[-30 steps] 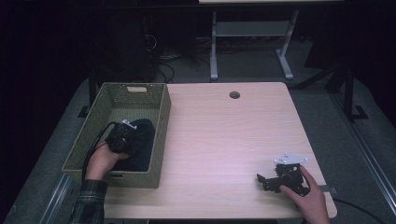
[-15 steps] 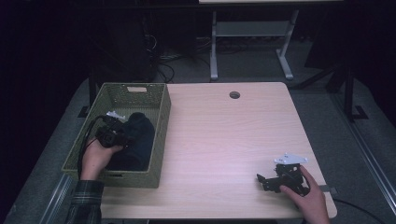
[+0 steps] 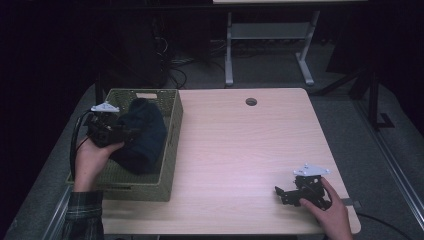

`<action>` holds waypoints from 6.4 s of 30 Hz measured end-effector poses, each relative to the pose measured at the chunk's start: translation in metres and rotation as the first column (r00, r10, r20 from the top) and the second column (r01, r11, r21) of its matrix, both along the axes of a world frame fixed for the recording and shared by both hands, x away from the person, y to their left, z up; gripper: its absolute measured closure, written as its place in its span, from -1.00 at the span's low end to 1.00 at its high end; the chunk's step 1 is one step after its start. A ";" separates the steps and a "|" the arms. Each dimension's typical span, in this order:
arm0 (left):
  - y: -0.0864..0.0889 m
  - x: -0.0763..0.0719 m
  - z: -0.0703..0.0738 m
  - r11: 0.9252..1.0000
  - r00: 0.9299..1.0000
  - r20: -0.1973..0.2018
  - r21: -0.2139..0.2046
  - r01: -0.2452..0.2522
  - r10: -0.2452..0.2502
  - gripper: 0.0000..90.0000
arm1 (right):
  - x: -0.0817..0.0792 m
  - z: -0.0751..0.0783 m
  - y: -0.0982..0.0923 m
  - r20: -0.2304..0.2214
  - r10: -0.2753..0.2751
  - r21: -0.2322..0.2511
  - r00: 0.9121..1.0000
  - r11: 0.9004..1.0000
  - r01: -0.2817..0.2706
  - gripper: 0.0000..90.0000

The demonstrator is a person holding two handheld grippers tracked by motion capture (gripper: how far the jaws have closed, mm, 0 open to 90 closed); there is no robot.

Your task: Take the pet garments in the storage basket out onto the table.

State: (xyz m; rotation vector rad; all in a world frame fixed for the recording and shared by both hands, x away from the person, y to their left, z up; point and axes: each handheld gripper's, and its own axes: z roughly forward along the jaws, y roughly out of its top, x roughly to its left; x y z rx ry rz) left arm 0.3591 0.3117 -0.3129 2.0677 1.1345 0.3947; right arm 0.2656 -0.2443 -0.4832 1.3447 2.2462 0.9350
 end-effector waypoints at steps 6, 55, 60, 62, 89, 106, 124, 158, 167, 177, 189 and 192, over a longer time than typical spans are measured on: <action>-0.007 -0.007 0.021 0.999 0.998 0.061 -0.038 0.033 -0.030 0.51 | 0.000 0.000 0.000 -0.001 -0.001 0.000 1.000 1.000 0.001 -1.00; -0.178 -0.006 0.029 0.906 0.911 0.118 -0.117 0.407 -0.394 0.52 | 0.000 0.000 0.000 0.000 -0.001 0.002 1.000 1.000 0.001 -1.00; -0.194 -0.001 0.020 0.894 0.903 0.098 -0.127 0.429 -0.419 0.52 | 0.000 0.000 0.000 0.000 -0.001 0.001 1.000 1.000 0.001 -1.00; -0.205 0.002 0.014 0.893 0.901 0.089 -0.126 0.432 -0.424 0.52 | 0.000 0.000 0.000 0.000 -0.001 0.001 1.000 1.000 0.001 -1.00; -0.299 0.053 -0.084 0.914 0.914 -0.047 -0.060 0.400 -0.403 0.52 | 0.000 0.000 0.000 -0.001 -0.001 -0.001 1.000 1.000 0.001 -1.00; -0.325 0.066 -0.134 0.912 0.908 -0.111 0.022 0.409 -0.404 0.47 | 0.000 0.000 0.000 -0.004 -0.002 0.000 1.000 1.000 0.002 -1.00; -0.318 0.060 -0.113 0.911 0.910 -0.049 0.020 0.413 -0.412 -0.57 | 0.000 0.000 0.000 -0.004 -0.004 0.002 1.000 1.000 0.004 -1.00; -0.261 0.012 -0.079 0.902 0.903 0.035 -0.044 0.429 -0.428 -0.70 | 0.000 0.000 0.000 -0.002 0.000 -0.001 1.000 1.000 0.000 -1.00; -0.241 -0.005 -0.080 0.912 0.913 0.058 -0.057 0.407 -0.404 -0.70 | 0.000 0.000 0.000 -0.002 0.000 -0.001 1.000 1.000 0.000 -1.00; -0.219 -0.025 -0.084 0.920 0.921 0.084 -0.058 0.387 -0.381 -0.70 | 0.000 0.000 0.000 0.000 0.001 -0.001 1.000 1.000 -0.001 -1.00; -0.206 -0.044 -0.107 0.928 0.928 0.066 -0.042 0.369 -0.366 -0.70 | 0.000 0.000 0.000 -0.002 0.000 -0.001 1.000 1.000 0.000 -1.00; -0.205 -0.048 -0.113 0.930 0.930 0.056 -0.039 0.366 -0.364 -0.70 | 0.000 0.000 0.000 -0.002 0.000 -0.001 1.000 1.000 0.000 -1.00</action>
